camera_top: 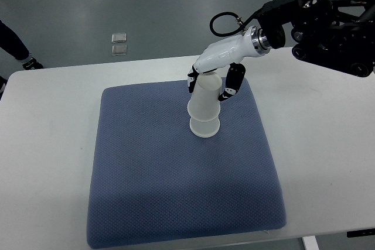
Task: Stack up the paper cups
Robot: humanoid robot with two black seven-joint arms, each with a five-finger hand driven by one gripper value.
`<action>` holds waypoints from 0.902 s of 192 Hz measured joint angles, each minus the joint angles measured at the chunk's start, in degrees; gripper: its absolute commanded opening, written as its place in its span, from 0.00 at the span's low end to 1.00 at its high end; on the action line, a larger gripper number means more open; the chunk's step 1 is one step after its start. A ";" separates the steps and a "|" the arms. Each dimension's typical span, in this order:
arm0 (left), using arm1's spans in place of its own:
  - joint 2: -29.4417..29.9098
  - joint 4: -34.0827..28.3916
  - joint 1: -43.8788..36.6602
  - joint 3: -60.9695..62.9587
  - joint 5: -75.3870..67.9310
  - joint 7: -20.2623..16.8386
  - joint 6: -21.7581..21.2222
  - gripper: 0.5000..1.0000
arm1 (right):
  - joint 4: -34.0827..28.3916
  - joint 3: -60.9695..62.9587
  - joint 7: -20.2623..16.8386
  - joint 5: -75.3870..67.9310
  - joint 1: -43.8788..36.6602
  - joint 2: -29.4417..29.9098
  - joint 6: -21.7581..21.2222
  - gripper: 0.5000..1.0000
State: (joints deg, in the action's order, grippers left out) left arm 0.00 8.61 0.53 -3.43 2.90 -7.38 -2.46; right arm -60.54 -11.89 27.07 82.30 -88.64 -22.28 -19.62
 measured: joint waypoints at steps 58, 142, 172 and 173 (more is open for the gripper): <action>0.00 0.00 0.00 0.00 0.00 0.00 0.00 1.00 | 0.00 0.45 0.00 -0.03 -0.28 0.09 0.03 0.81; 0.00 0.00 0.00 0.00 0.00 0.00 0.00 1.00 | 4.18 9.32 -0.01 -3.40 0.40 -0.11 -0.63 0.81; 0.00 0.00 0.00 0.00 0.00 0.00 0.00 1.00 | 10.44 16.10 -0.01 -15.35 4.14 0.54 -0.17 0.81; 0.00 0.00 0.00 0.00 0.00 0.00 0.00 1.00 | 10.69 16.37 -0.01 -15.80 4.31 0.58 -0.15 0.81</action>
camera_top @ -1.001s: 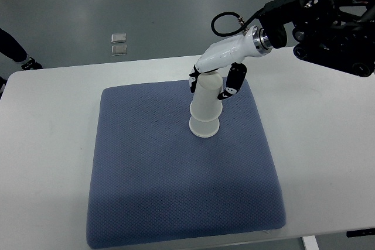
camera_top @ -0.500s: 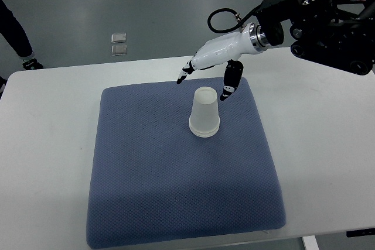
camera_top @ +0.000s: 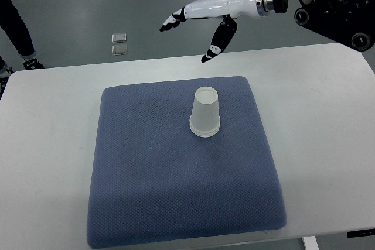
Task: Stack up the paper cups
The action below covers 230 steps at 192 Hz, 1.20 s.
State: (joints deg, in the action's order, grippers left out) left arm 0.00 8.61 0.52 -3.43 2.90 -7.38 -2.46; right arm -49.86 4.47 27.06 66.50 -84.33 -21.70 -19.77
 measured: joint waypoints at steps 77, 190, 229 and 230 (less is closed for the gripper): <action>0.00 0.00 0.00 0.00 0.00 0.00 0.00 1.00 | 15.56 14.90 0.00 -34.37 15.66 5.17 1.51 0.81; 0.00 0.00 0.01 0.00 0.00 0.00 0.00 1.00 | 15.84 19.54 -0.19 -79.79 32.57 8.44 10.94 0.81; 0.00 0.00 0.00 0.00 0.00 0.00 0.00 1.00 | 15.84 21.06 -0.31 -85.45 34.37 10.89 11.79 0.82; 0.00 0.00 0.00 0.00 0.00 0.00 0.00 1.00 | 15.85 21.11 -0.28 -85.48 34.39 10.93 11.81 0.82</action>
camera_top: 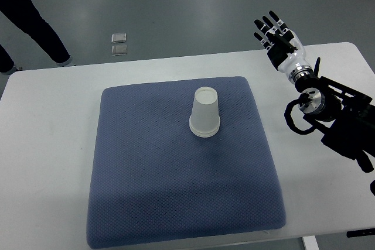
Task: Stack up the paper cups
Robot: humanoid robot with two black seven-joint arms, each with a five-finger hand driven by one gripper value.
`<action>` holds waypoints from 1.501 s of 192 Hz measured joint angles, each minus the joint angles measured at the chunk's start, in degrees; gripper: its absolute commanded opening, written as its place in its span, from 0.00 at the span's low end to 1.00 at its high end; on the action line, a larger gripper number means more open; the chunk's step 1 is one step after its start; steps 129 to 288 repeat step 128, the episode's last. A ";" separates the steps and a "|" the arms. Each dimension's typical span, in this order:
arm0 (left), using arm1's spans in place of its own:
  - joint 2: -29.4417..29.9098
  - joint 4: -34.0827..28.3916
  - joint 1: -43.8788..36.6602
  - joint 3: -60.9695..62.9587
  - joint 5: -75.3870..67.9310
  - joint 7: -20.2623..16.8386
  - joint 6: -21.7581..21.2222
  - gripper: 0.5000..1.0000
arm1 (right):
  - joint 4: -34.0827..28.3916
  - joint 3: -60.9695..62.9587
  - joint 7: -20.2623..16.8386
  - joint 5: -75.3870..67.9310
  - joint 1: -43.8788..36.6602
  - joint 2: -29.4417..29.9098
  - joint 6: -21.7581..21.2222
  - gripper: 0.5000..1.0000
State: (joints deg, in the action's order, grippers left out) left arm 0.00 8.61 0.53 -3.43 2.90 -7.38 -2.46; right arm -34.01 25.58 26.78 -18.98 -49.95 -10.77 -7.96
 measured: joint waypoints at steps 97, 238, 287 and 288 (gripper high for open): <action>0.00 0.00 0.00 0.00 0.00 0.00 0.00 1.00 | 0.17 0.96 0.69 0.50 0.74 0.27 1.01 0.82; 0.00 0.00 0.00 0.00 0.00 0.00 0.00 1.00 | 0.03 0.96 0.71 0.52 1.07 0.61 1.01 0.82; 0.00 0.00 0.00 0.00 0.00 0.00 0.00 1.00 | 0.03 0.96 0.71 0.52 1.07 0.61 1.01 0.82; 0.00 0.00 0.00 0.00 0.00 0.00 0.00 1.00 | 0.03 0.96 0.71 0.52 1.07 0.61 1.01 0.82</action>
